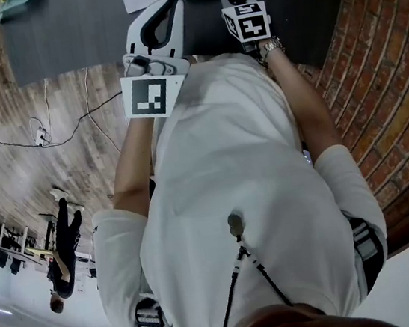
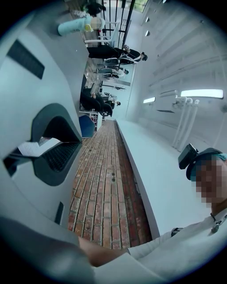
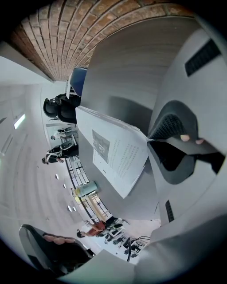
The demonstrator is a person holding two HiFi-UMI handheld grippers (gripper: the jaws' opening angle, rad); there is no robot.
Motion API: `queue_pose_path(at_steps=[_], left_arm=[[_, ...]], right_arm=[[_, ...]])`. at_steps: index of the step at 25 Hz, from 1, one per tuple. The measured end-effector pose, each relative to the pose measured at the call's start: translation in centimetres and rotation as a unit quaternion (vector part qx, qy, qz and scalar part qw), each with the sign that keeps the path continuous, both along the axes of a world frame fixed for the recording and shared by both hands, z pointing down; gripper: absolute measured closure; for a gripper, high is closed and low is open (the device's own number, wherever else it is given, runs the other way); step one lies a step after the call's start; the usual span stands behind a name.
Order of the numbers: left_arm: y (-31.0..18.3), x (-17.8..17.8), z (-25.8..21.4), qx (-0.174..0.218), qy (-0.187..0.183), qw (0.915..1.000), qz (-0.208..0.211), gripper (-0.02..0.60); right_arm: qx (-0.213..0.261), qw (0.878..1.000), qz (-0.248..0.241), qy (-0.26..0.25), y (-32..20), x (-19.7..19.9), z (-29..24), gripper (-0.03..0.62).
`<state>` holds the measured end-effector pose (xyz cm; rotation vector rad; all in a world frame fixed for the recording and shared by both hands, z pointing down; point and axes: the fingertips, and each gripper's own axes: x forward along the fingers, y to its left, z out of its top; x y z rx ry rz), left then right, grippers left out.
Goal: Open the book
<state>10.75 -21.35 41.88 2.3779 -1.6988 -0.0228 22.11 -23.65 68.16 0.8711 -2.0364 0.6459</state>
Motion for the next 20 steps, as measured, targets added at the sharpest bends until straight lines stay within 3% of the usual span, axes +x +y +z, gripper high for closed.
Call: queue_pose_path(at_steps=[9, 20], left_arm=[[0.3, 1.4, -0.3, -0.003, -0.002, 1.0000, 0.000, 0.558], [0.1, 0.6, -0.2, -0.004, -0.004, 1.0000, -0.004, 0.558]], right_arm=[[-0.005, 1.000, 0.020, 0.005, -0.6, 2.6, 0.4, 0.548], [-0.008, 0.999, 0.047, 0.025, -1.7, 4.1, 1.4, 0.549]])
